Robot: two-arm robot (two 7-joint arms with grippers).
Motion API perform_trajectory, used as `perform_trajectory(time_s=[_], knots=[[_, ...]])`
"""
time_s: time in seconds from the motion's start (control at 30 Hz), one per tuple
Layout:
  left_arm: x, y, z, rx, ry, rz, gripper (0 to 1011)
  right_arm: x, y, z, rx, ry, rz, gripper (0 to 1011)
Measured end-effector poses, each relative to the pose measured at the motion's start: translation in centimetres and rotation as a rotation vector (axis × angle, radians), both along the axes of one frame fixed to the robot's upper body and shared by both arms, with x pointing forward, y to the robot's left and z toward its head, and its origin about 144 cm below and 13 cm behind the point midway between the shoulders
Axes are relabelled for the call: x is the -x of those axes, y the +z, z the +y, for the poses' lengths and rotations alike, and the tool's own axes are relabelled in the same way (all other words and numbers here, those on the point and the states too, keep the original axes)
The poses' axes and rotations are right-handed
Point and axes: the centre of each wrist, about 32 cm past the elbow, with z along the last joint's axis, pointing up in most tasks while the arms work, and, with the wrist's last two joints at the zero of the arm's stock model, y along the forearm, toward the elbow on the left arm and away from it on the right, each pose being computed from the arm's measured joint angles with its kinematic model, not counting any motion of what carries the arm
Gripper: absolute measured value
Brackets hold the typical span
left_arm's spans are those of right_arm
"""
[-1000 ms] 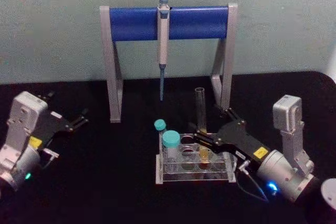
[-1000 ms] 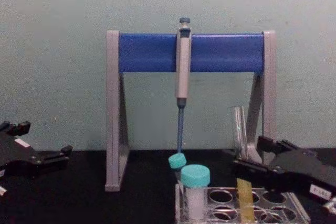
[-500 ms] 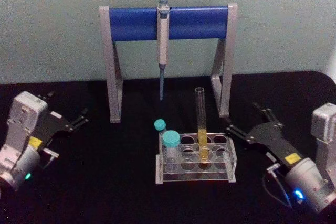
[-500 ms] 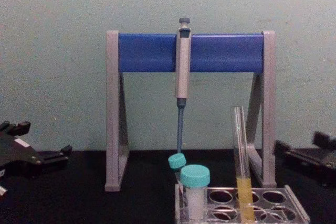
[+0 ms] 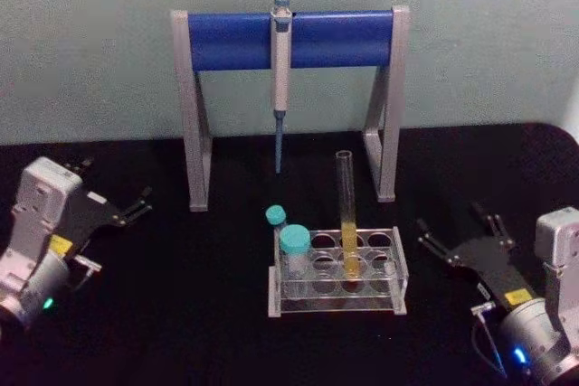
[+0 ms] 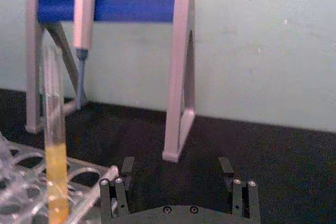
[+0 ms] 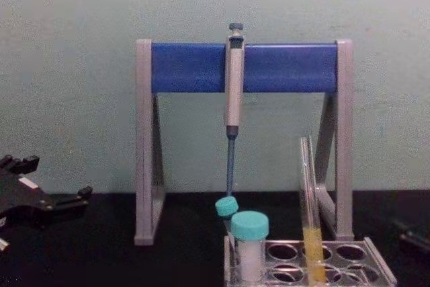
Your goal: Pick up the test tube from the test tube rack, shake it, then place it back into the test tube rack.
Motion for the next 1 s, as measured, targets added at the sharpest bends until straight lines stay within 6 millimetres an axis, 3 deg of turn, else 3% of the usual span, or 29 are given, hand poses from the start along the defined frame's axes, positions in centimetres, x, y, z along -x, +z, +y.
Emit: perform_trajectory(time_s=[0.37, 1.0], knots=[[0.0, 0.0, 0.0, 0.000, 0.000, 0.000, 1010, -0.1, -1.3, 0.4, 0.026, -0.021, 0.067, 1000], [0.0, 0.0, 0.0, 0.000, 0.000, 0.000, 1010, -0.2, -1.4, 0.4, 0.030, -0.016, 0.074, 1000]])
